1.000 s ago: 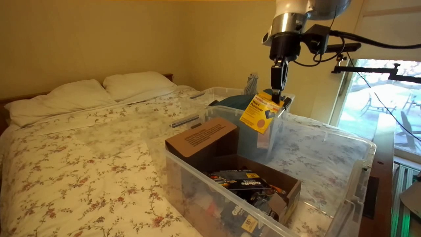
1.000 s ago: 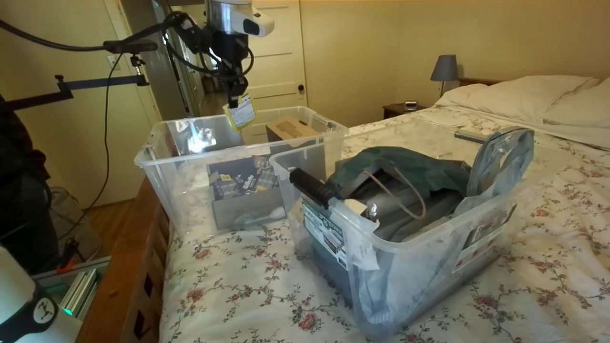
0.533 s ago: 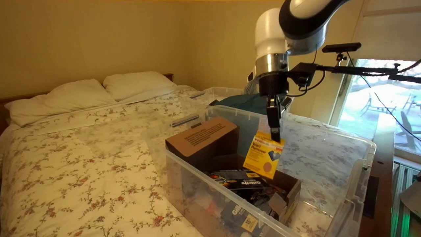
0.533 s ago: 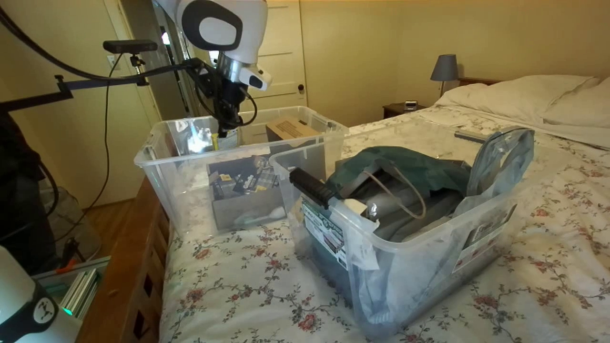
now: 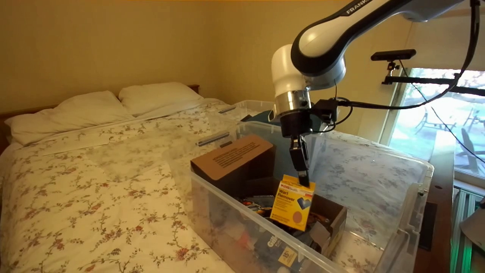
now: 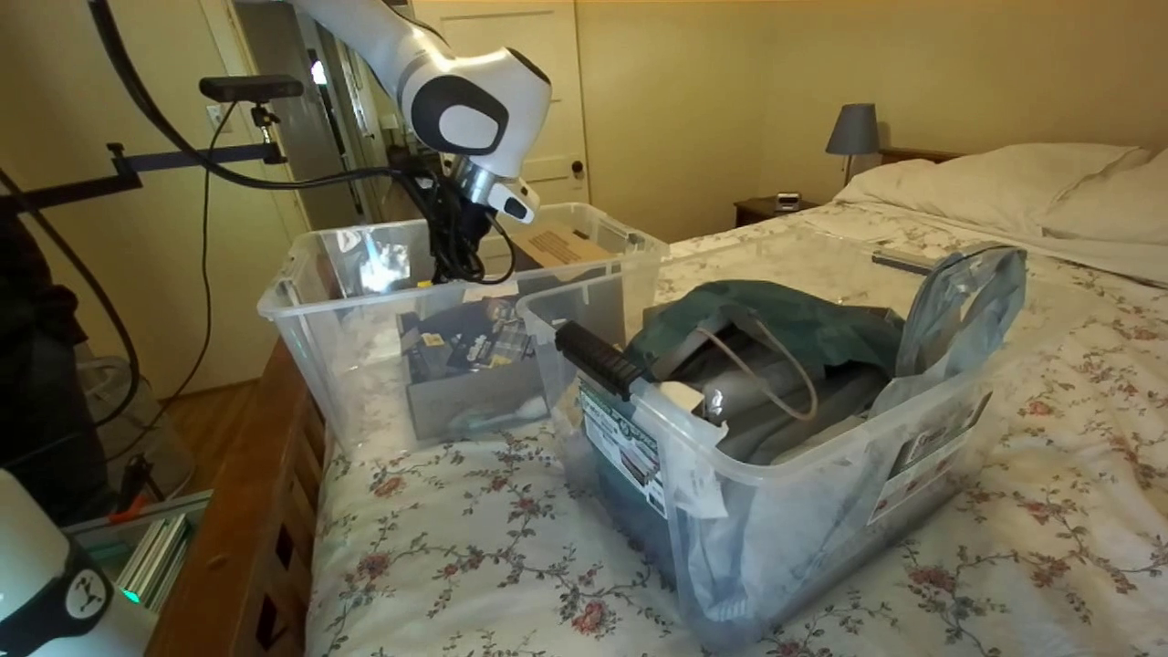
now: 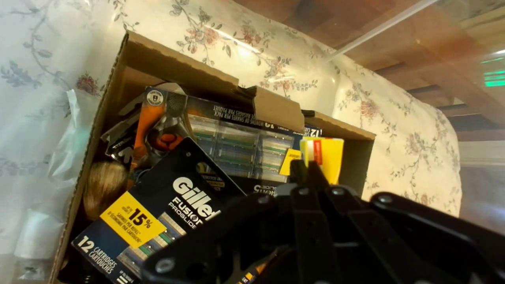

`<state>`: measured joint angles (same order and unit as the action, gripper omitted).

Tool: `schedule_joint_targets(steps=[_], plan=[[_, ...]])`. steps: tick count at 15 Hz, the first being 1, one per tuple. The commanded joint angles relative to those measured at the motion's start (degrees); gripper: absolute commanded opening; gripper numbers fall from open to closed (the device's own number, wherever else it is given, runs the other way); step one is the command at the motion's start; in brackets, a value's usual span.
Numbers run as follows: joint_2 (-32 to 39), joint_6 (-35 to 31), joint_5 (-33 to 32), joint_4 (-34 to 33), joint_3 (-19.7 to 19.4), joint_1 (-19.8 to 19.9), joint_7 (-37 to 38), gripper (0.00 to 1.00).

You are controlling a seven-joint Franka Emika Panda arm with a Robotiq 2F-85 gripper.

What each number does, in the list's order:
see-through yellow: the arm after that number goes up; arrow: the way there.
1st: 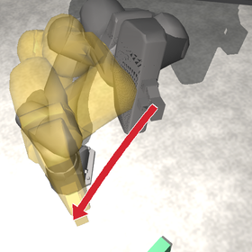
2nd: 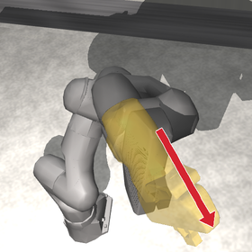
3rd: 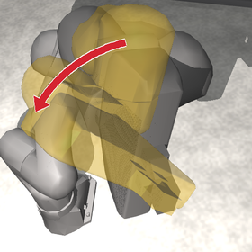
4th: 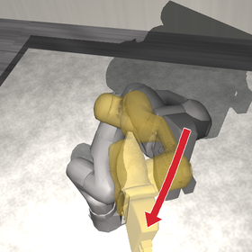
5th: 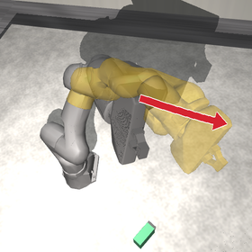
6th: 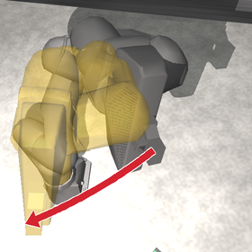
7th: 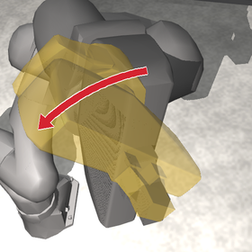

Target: Remove the small yellow box from the container on the right and put it in the container on the left

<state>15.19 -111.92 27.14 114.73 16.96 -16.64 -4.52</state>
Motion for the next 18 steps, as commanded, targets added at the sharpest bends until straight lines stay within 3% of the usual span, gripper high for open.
schedule_joint_targets(steps=[1,8,14,18], plan=[[0.03,0.08,-0.11,-0.09,0.27,0.27,0.11,0.02],[4.82,-7.43,1.61,-0.29,1.63,-0.51,-1.58,0.0],[11.13,-5.75,2.65,-2.37,4.26,-0.75,-1.62,0.0],[13.83,-8.45,2.75,-4.06,5.59,-1.53,-1.92,0.01]])
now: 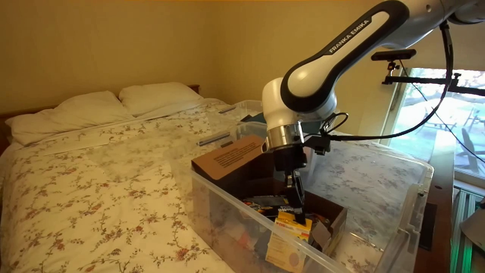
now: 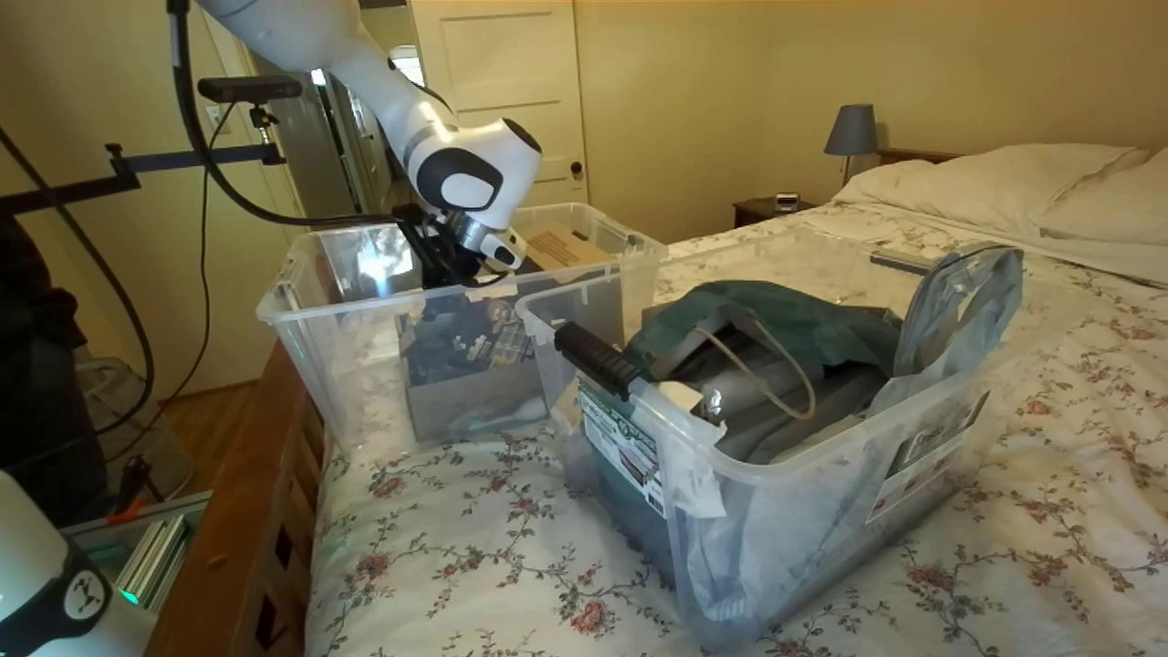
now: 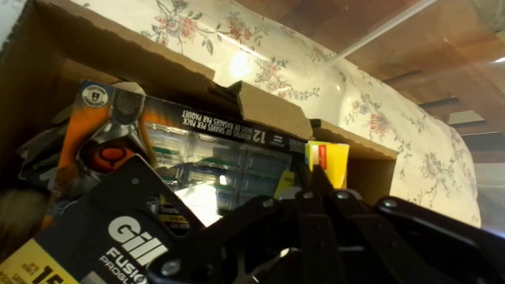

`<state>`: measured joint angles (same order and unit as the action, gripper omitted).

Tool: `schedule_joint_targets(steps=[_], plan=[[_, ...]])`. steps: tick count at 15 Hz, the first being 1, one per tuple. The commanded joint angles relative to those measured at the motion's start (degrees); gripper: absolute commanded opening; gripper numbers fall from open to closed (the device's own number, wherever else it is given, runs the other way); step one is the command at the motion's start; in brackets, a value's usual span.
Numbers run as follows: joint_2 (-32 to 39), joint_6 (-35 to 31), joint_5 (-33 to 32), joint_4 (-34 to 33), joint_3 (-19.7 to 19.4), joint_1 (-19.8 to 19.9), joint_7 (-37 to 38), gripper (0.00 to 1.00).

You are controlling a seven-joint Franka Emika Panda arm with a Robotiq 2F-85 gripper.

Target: Remove the small yellow box from the container on the right and put it in the container on the left

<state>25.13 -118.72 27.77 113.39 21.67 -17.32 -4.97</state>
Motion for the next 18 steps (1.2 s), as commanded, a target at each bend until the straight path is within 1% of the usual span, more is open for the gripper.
schedule_joint_targets(steps=[1,2,4,5,8,12,13,14,16,18], plan=[[4.49,-1.62,1.73,-3.33,1.04,-1.1,-1.38,0.27],[4.83,-1.92,1.22,-3.73,1.1,-1.36,-1.37,0.28],[4.78,-2.04,0.17,-3.99,0.68,-1.83,-0.22,0.4],[3.53,-1.69,-0.44,-3.36,0.29,-1.6,0.2,0.48],[-3.84,-3.21,-4.88,0.9,-2.51,-2.22,6.37,0.69],[-10.41,-3.11,-13.16,2.32,-4.94,-3.13,14.84,0.97],[-10.98,-2.91,-15.95,1.95,-5.45,-3.74,17.69,0.99],[-11.43,-2.23,-16.73,1.49,-5.18,-3.57,18.17,1.0],[-11.39,0.65,-15.55,0.19,-4.12,-3.15,17.18,1.0],[-14.6,-1.18,-19.27,2.17,-4.76,-4.19,21.02,1.0]])
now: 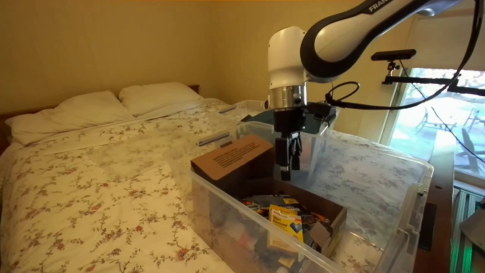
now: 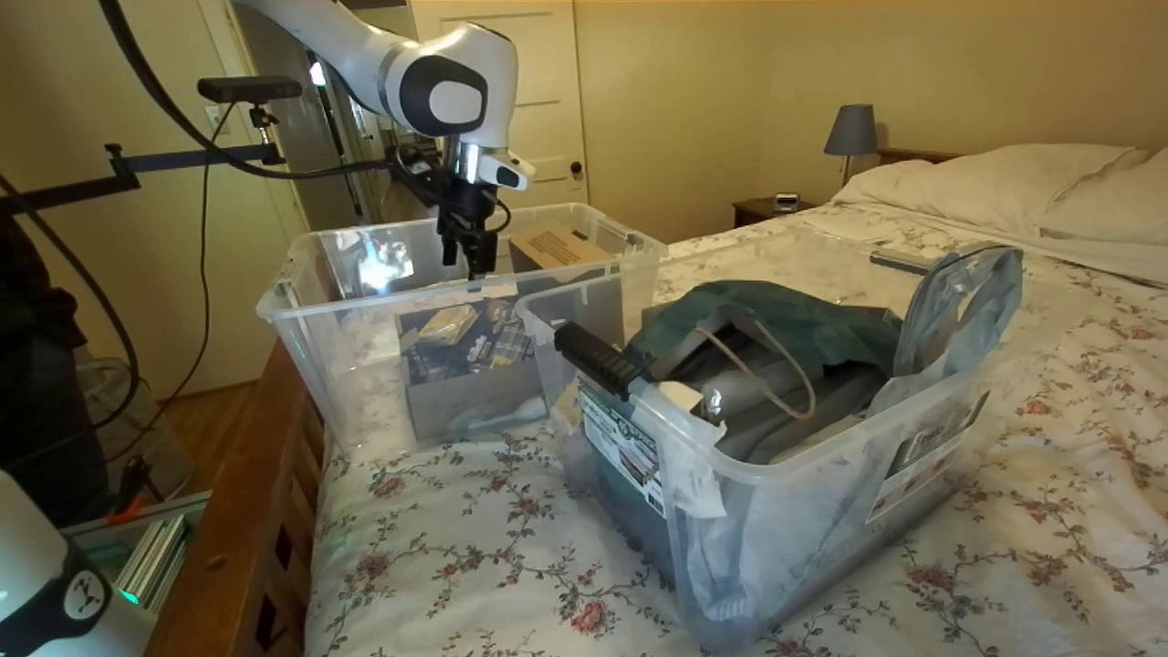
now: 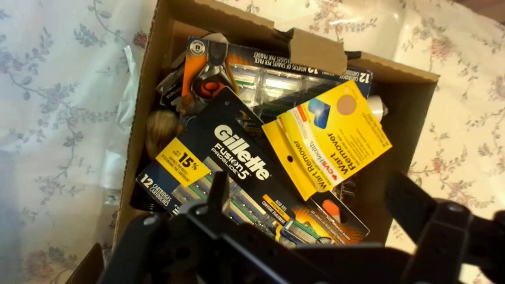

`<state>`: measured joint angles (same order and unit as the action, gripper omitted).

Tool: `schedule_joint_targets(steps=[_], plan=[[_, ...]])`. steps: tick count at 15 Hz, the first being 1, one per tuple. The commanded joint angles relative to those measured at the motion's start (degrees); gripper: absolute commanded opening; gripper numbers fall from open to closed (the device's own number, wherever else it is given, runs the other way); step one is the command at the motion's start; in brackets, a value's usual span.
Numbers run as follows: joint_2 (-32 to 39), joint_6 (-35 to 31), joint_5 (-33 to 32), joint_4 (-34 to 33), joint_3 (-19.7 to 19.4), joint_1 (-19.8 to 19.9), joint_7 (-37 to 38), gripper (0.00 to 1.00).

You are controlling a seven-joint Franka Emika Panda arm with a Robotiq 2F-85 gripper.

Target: Remove the small yellow box from the container on the right and put it in the container on the left

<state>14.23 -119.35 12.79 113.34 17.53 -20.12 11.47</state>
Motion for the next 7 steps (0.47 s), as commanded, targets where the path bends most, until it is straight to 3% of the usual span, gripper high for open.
schedule_joint_targets(steps=[1,4,6,7], plan=[[-5.61,-1.44,-7.81,3.32,-1.18,-2.11,7.94,1.0],[-9.53,-1.06,-13.86,4.71,-1.38,-2.27,15.91,1.0],[-12.61,-2.04,-13.56,6.02,-0.95,-1.54,21.66,1.0],[-8.13,-0.36,-11.95,2.39,-0.3,-1.02,16.46,1.0]])
